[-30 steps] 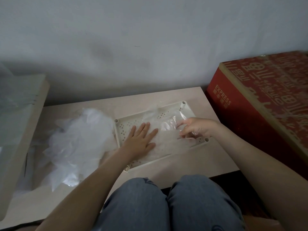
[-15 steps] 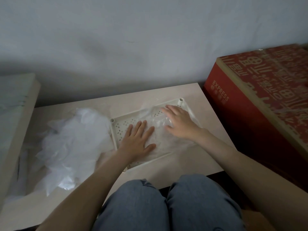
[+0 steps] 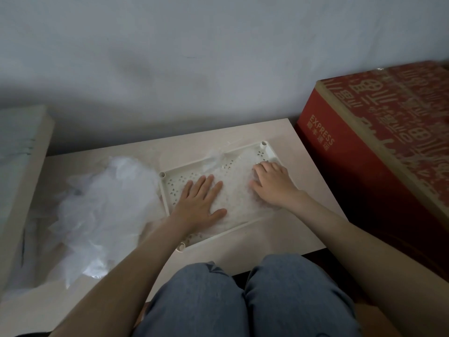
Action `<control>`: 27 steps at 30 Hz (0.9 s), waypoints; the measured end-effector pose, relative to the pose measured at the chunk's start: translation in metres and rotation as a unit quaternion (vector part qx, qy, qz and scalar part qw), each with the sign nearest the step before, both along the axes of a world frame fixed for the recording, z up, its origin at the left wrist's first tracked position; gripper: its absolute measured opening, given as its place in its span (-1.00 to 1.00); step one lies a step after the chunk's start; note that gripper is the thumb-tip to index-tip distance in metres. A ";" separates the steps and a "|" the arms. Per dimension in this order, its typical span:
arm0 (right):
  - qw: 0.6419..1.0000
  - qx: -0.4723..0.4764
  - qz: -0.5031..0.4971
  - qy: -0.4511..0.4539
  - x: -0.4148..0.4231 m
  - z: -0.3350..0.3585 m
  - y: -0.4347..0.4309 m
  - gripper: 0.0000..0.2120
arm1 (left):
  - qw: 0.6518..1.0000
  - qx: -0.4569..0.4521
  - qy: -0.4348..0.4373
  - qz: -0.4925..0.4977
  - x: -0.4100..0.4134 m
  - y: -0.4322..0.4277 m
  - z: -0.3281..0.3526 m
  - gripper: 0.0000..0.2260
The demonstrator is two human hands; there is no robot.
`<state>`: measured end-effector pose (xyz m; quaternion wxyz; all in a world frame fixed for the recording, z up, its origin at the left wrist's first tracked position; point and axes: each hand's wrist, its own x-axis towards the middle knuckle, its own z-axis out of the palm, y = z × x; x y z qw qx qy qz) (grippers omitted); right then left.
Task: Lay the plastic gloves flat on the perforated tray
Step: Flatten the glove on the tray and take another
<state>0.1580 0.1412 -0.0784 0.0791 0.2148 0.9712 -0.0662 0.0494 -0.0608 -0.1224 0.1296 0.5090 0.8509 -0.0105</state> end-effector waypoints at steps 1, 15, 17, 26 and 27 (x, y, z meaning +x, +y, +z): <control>1.000 0.006 0.009 0.015 0.000 -0.001 -0.001 -0.55 | 1.000 -0.002 -0.001 -0.002 0.000 0.000 0.000 -0.03; 0.993 -0.051 0.026 -0.103 -0.005 -0.007 0.001 -0.38 | 0.999 -0.006 -0.013 -0.029 -0.006 -0.003 0.002 -0.13; 0.992 -0.071 0.032 -0.104 -0.003 -0.004 0.004 -0.35 | 0.999 -0.008 -0.011 -0.035 -0.007 -0.003 0.002 -0.14; 0.961 -0.074 0.171 -0.205 0.010 0.004 0.001 -0.18 | 1.000 -0.009 -0.007 -0.024 0.000 -0.001 0.006 -0.10; 0.960 -0.065 0.173 -0.209 0.011 0.003 0.002 -0.15 | 1.000 -0.017 -0.006 -0.025 0.000 -0.001 0.006 -0.08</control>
